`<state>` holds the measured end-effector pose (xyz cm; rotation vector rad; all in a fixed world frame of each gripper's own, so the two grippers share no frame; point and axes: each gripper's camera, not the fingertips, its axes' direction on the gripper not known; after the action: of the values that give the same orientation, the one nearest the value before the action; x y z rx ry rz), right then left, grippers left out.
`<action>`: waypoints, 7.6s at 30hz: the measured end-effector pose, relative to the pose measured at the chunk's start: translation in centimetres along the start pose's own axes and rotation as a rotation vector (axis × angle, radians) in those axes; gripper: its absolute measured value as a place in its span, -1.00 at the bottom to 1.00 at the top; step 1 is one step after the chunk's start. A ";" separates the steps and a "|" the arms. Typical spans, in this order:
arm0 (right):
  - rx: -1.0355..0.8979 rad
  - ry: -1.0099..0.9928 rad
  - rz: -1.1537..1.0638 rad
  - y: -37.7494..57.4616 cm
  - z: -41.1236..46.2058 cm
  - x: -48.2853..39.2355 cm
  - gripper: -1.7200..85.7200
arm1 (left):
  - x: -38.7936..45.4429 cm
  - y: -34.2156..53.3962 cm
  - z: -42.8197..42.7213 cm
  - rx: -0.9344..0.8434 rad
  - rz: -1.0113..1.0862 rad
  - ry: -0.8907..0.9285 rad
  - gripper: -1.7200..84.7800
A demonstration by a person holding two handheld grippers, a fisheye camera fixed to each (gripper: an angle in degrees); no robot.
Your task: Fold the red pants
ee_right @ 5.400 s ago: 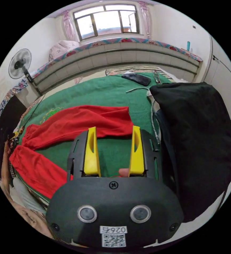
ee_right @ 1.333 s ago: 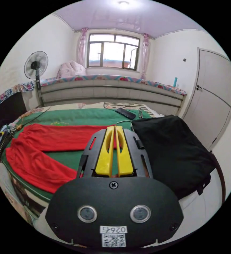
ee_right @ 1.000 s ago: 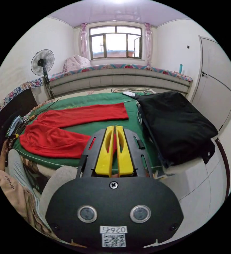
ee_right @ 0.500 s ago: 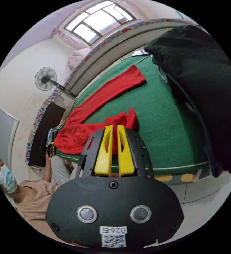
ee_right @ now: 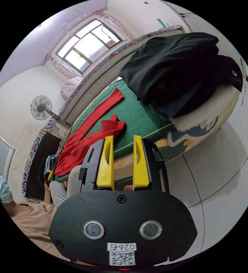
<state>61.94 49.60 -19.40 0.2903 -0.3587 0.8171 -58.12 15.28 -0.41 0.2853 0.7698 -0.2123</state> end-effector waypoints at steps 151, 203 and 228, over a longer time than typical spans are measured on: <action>-0.615 -0.304 -0.746 -8.3 53.2 -54.9 -0.80 | 26.5 -43.1 65.8 -0.316 0.361 0.372 -0.91; -0.368 -0.216 -0.482 -18.0 42.4 -46.1 -0.98 | 61.1 -33.0 89.9 -1.062 0.677 -0.552 -0.87; -0.212 -0.583 -0.651 -13.6 37.1 -61.2 -0.99 | 43.1 -41.5 58.8 -0.692 0.497 0.189 -0.92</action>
<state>26.20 -13.57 -13.12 0.4151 -0.8369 0.0351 -1.70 -46.70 1.86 -0.1692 0.8870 0.5530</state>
